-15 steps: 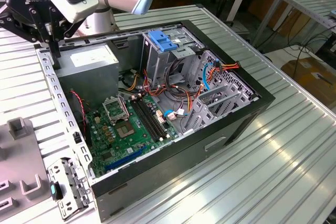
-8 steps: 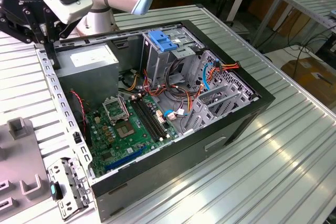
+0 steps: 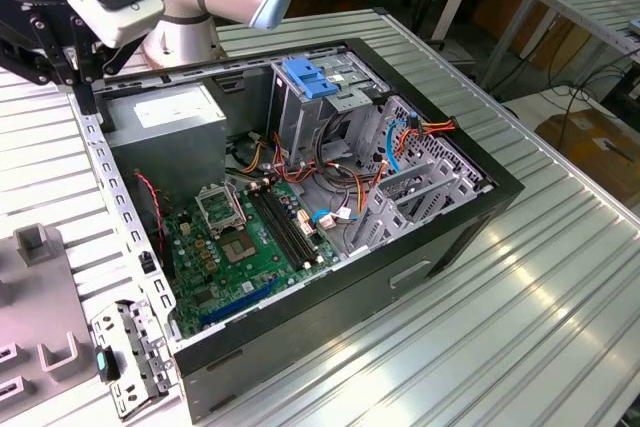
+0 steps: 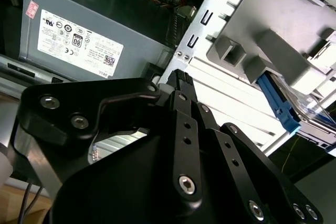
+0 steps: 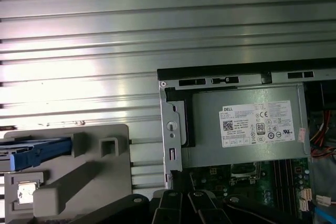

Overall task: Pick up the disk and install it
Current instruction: 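Reach for the disk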

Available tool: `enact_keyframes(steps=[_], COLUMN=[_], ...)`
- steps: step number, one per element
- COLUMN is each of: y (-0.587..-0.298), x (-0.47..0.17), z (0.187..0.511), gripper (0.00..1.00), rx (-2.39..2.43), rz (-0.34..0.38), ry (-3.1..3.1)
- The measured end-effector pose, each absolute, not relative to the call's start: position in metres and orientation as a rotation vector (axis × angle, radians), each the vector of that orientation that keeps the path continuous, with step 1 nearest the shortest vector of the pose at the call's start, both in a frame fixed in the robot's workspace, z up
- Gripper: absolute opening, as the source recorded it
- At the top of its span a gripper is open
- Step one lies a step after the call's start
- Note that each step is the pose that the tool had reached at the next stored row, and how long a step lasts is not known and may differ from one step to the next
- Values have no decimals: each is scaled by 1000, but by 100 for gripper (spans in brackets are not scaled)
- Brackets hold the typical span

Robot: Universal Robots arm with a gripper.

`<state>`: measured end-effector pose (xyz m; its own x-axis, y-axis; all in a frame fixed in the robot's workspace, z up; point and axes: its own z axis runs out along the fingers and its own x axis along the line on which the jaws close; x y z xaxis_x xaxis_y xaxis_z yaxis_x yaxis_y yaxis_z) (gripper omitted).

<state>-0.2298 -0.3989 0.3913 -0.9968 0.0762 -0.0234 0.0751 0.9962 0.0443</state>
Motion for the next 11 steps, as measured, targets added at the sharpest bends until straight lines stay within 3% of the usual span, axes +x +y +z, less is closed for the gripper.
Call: enact_keyframes(steps=[11], y=[-399], x=[-242], z=[391], gripper=[11], rx=[118], rz=[68], ry=[3114])
